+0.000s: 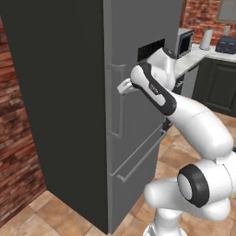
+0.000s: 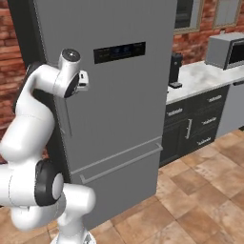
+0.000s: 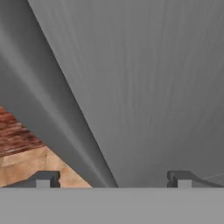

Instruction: Retrieve the butter from the fridge and place it on a plate on the dining table. Then retrieve the butter knife by the fridge and place it near the plate.

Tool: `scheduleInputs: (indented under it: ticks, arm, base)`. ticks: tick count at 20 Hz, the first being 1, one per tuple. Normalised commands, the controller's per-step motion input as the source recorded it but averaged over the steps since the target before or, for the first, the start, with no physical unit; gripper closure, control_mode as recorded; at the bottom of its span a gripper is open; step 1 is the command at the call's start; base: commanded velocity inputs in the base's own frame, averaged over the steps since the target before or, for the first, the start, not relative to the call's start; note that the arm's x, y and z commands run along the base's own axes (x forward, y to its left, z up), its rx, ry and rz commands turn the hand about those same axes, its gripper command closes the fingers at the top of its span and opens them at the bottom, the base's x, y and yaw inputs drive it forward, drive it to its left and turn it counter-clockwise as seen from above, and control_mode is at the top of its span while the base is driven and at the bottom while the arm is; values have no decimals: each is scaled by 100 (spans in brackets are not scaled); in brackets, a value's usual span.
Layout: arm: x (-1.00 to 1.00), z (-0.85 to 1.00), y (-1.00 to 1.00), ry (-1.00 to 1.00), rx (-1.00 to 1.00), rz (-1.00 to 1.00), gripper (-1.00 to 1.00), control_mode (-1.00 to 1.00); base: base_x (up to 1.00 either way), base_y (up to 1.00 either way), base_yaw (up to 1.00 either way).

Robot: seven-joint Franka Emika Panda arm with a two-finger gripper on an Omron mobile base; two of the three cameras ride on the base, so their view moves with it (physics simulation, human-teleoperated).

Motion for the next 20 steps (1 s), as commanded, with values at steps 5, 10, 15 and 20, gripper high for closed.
scheduleInputs:
  ticks: [5,10,15,20]
  arm:
    - [-7,-8,55,-19,-9,1,-100,-100]
    - [-24,0,13,-18,-2,0,-100,-100]
    - [22,0,-20,1,2,0,-100,-100]
    - [39,-1,-3,2,0,0,-100,-100]
  base:
    - [0,0,0]
    - [0,0,0]
    - [0,0,0]
    - [0,0,0]
